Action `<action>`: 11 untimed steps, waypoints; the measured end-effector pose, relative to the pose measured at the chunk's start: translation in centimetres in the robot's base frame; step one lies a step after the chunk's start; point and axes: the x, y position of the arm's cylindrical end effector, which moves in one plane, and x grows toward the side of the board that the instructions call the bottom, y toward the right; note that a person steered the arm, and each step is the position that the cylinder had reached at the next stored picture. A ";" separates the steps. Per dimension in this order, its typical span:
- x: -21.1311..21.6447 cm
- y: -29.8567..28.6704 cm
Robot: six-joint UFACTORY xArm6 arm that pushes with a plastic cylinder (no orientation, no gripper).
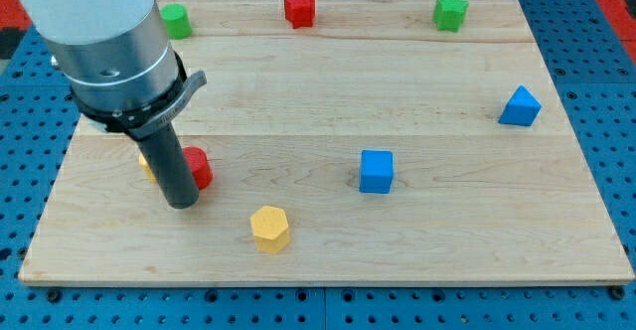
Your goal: Place the yellow heart in between the green circle and the red circle
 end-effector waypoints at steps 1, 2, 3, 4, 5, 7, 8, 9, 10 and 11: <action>3.0 -3.8; 2.6 -3.8; -1.2 -3.8; -4.7 -3.8; -8.2 -3.8; -7.4 -8.5; -7.5 -8.8; -9.7 -7.8; -10.1 -5.5; -10.0 -3.7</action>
